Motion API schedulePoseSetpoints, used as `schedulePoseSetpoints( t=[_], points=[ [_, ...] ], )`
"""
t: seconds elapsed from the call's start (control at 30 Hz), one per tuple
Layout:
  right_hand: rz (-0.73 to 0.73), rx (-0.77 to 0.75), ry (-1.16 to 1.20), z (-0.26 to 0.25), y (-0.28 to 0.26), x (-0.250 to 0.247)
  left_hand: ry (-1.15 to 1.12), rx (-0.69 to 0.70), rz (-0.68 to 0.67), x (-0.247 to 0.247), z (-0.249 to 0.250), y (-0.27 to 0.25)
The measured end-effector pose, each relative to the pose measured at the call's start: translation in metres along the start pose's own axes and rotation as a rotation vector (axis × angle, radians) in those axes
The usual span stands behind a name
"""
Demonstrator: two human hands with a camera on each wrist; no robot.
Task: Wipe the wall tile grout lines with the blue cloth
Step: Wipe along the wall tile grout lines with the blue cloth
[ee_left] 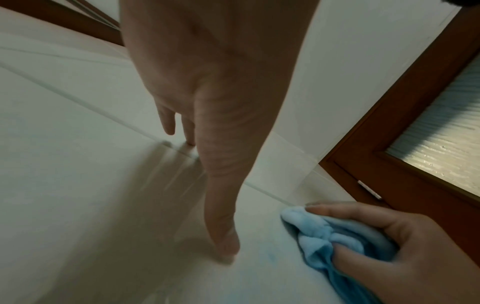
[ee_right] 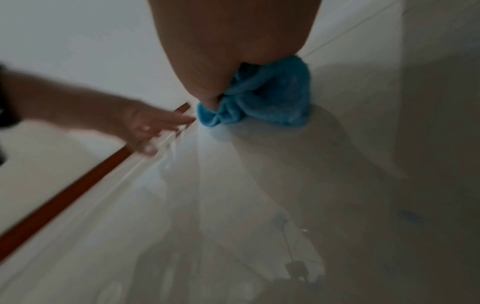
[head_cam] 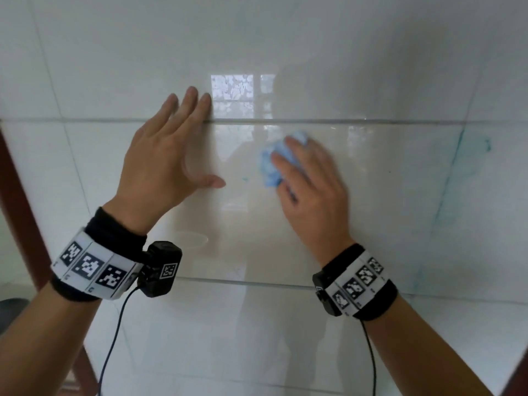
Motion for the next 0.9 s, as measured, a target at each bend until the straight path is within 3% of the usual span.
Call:
schedulePoseSetpoints(
  t=[0.1,0.2,0.27,0.37,0.43,0.5,0.57,0.67,0.77,0.83,0.9],
  points=[
    [0.097,0.176,-0.038,0.004,0.01,0.003,0.037,0.055,-0.041,-0.004,-0.013,0.002],
    [0.152,0.242,-0.075,-0.016,0.003,0.015,0.075,0.151,-0.042,-0.004,-0.025,0.002],
    [0.104,0.153,-0.055,-0.038,-0.012,0.027,0.071,0.193,-0.027,-0.004,-0.03,0.003],
    [-0.118,-0.111,-0.062,-0.073,-0.043,0.042,0.059,0.232,-0.013,-0.003,-0.034,0.004],
    [-0.187,-0.155,-0.104,-0.069,-0.039,0.042,0.046,0.247,0.001,-0.002,-0.037,0.004],
    [-0.143,0.007,-0.131,-0.049,-0.011,0.037,0.03,0.258,0.015,0.001,-0.039,0.003],
    [0.016,0.186,-0.216,-0.024,0.03,0.024,0.01,0.244,0.029,0.002,-0.039,0.002],
    [0.161,0.273,-0.265,-0.017,0.056,0.02,0.008,0.147,0.027,0.003,-0.037,0.001],
    [0.076,0.203,-0.255,-0.05,0.014,0.042,-0.021,0.095,0.015,0.005,-0.039,0.0],
    [-0.105,0.031,-0.219,-0.08,-0.026,0.053,-0.033,0.098,0.013,0.005,-0.039,-0.002],
    [-0.195,-0.16,-0.199,-0.091,-0.043,0.051,-0.034,0.096,0.018,0.006,-0.039,-0.003]
  ],
)
Point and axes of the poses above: each hand's wrist, its own y-axis towards the middle knuckle, its own x-axis out of the palm, z = x × y, the point moved 3 cm from there along y, towards the middle knuckle, and after that the axes turned 8 degrees about z, right-handed, at the moved point
